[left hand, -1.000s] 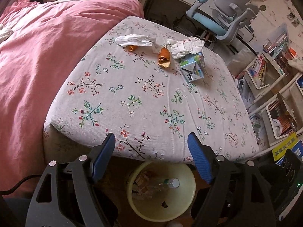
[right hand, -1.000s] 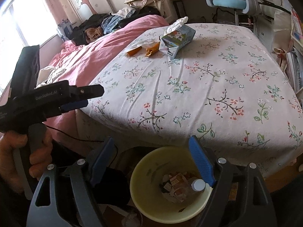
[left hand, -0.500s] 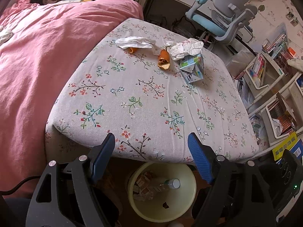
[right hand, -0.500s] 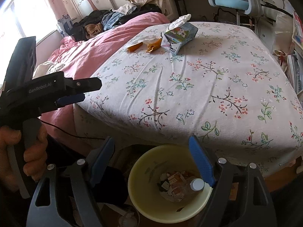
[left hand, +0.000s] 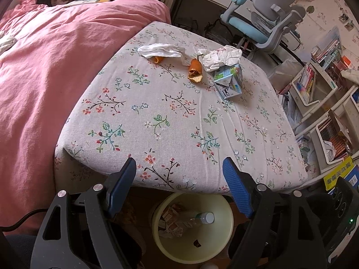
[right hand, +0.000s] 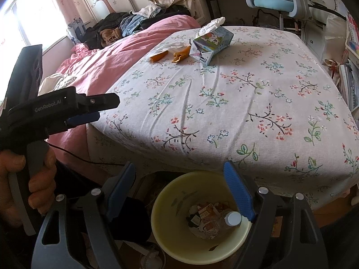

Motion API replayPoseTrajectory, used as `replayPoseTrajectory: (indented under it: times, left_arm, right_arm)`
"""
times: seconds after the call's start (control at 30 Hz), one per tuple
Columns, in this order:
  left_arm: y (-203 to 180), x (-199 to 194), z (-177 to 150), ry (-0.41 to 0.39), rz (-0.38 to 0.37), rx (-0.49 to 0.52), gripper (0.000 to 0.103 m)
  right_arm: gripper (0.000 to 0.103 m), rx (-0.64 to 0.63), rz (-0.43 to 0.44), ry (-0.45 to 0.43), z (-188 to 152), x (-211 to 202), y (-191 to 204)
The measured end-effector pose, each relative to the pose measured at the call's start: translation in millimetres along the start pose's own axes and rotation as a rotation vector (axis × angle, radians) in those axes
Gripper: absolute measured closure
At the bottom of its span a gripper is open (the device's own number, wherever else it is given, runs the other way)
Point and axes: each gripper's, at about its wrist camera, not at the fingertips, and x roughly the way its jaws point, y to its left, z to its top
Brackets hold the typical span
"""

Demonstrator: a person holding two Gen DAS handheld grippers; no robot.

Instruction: Collect trash

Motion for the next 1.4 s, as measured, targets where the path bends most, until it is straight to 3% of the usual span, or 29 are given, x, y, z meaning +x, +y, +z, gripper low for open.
replayPoseTrajectory:
  times: [0.77,1.03,1.2,1.4]
  left_arm:
    - [5.0,0.0,3.5,0.002,-0.007,-0.011,0.026]
    - [22.3,-5.8,38.8,-0.017,0.002,-0.019,0.026]
    - [32.5,2.8,61.9,-0.011,0.049,-0.005,0.026]
    - [25.9,32.6,85.0,0.040,0.034,0.008,0.026]
  right_arm:
    - [0.025,-0.011,-0.003,0.003,3.5,0.6,1.1]
    - [0.024,-0.100,-0.019,-0.051,47.8,-4.4,8.3]
    - [0.022,-0.155,-0.044,-0.026,88.1,15.7,2.7]
    - [0.022,-0.047,0.002,-0.041,127.2,37.0,-22.0]
